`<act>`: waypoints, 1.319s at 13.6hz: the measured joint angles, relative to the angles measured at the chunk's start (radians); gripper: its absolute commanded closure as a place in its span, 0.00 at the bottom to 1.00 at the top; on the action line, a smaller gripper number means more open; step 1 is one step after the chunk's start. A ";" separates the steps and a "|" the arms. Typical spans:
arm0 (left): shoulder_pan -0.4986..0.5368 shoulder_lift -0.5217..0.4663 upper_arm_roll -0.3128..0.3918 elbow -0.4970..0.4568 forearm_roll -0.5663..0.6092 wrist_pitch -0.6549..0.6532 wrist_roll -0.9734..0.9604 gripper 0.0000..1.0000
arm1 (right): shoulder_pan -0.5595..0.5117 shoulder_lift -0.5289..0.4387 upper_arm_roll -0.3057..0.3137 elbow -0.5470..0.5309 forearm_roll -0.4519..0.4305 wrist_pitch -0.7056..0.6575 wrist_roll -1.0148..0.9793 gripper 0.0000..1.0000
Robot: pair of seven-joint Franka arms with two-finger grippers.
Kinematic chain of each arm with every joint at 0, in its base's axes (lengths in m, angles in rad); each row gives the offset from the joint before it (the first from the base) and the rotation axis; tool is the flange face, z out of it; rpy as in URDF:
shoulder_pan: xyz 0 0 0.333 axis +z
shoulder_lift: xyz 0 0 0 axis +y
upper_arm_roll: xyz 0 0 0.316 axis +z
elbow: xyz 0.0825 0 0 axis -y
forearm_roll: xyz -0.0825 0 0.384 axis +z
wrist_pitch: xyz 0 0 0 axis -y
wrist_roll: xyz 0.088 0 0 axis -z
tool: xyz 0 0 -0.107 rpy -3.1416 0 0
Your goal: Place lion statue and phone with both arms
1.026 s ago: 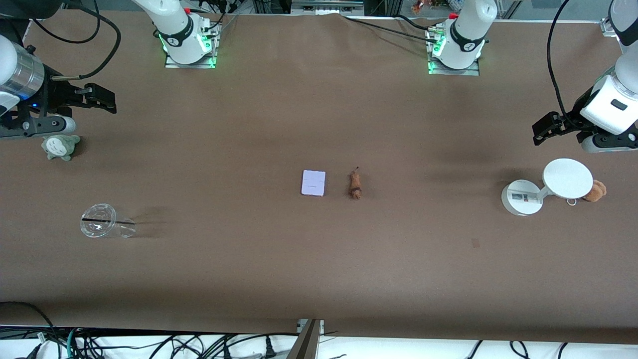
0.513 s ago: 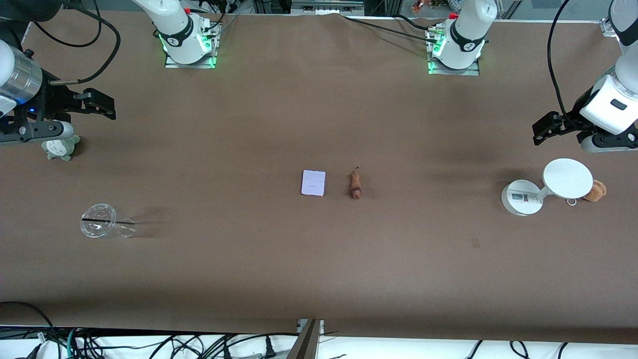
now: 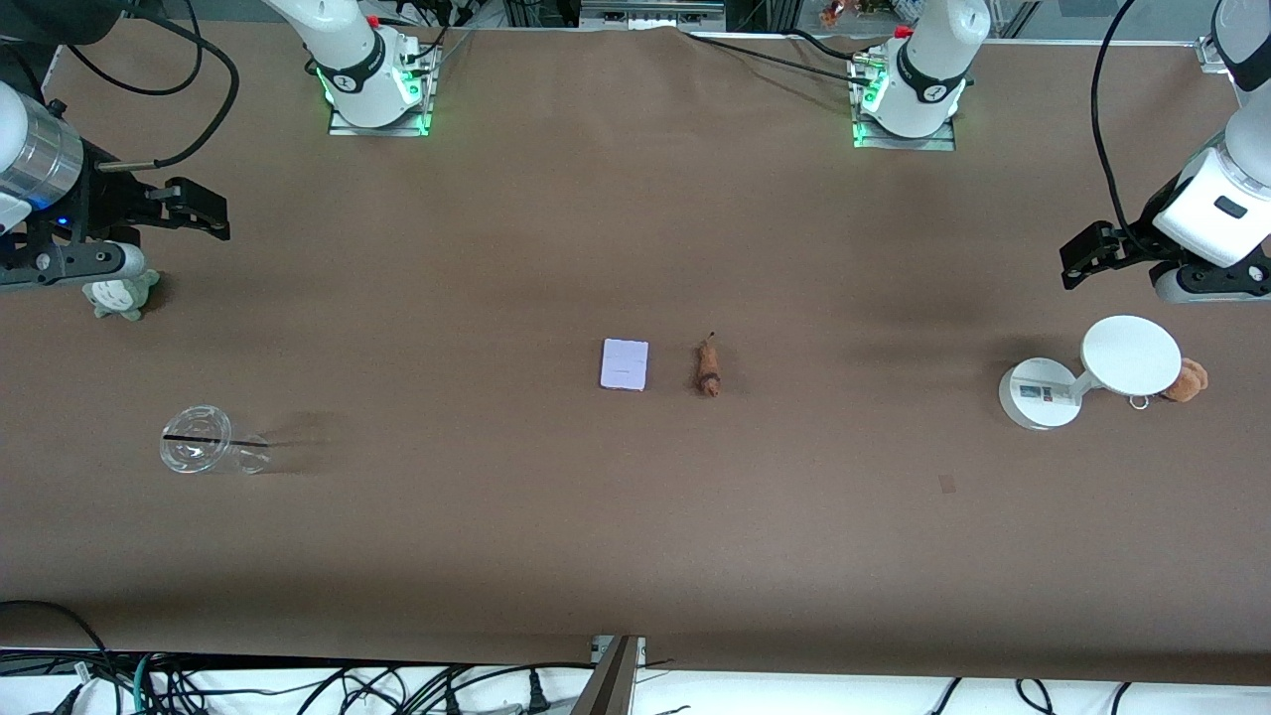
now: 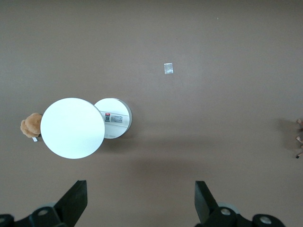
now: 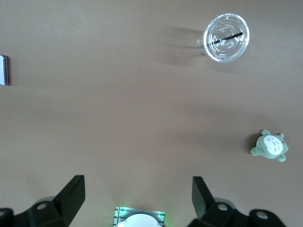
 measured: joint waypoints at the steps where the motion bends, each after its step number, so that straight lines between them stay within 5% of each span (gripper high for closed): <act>1: 0.000 0.000 0.000 -0.001 0.000 0.000 0.000 0.00 | 0.000 0.000 0.000 0.000 0.000 0.000 0.000 0.00; 18: 0.000 0.018 -0.002 -0.008 -0.031 0.001 -0.061 0.00 | -0.001 0.011 0.000 0.003 0.000 0.005 0.000 0.00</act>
